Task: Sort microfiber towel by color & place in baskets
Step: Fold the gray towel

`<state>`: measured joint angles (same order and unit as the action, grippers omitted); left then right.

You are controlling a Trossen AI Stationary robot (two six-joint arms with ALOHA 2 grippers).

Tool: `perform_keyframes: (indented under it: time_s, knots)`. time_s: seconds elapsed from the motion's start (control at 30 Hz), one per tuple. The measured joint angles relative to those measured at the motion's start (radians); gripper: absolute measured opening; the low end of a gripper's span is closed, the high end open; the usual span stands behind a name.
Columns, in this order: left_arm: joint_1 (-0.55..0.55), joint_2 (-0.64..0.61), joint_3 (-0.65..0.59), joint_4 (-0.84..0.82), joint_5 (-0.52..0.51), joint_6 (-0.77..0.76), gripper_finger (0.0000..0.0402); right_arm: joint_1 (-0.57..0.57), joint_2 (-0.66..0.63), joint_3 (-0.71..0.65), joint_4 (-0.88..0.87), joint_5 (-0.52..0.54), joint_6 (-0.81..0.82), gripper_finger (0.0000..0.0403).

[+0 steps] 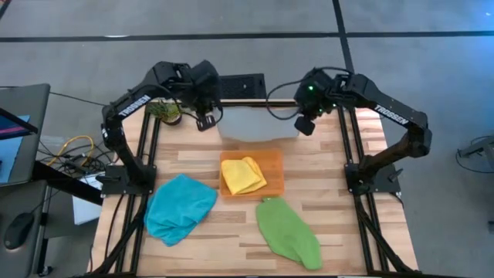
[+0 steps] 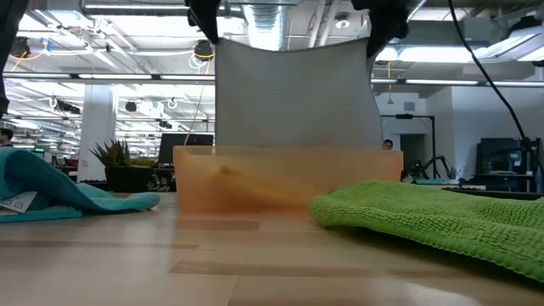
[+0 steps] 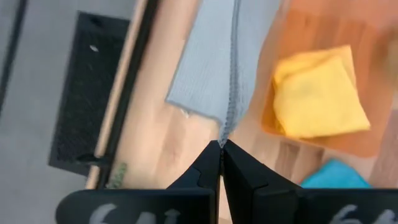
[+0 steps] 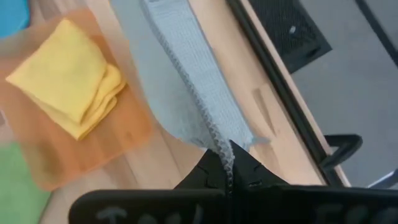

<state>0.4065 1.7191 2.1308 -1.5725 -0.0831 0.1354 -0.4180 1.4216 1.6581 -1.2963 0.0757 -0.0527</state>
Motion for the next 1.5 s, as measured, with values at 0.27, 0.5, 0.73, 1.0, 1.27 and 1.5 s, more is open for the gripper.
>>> perform_keyframes:
  time_s: [0.27,0.5,0.73,1.0,1.27,1.5]
  knots:
    - [-0.056,0.001,-0.130,0.001,0.024,-0.048,0.0000,0.021,0.000,0.000,-0.051,-0.008,0.055,0.0008]
    - [-0.087,0.001,-0.174,0.017,0.026,-0.078,0.0000,0.045,0.000,0.000,-0.098,-0.024,0.084,0.0008]
    - [-0.093,0.001,-0.179,0.024,0.026,-0.086,0.0000,0.036,-0.010,-0.120,-0.043,-0.024,0.090,0.0008]
    - [-0.082,0.001,-0.197,0.114,0.080,-0.072,0.0000,0.012,-0.019,-0.225,0.043,-0.036,0.082,0.0008]
    - [-0.052,0.001,-0.278,0.211,0.043,-0.094,0.0000,-0.097,-0.008,-0.226,0.057,-0.033,0.044,0.0008]
    - [-0.031,0.029,-0.349,0.248,0.050,-0.120,0.0000,-0.173,0.041,-0.226,0.056,-0.087,-0.056,0.0008]
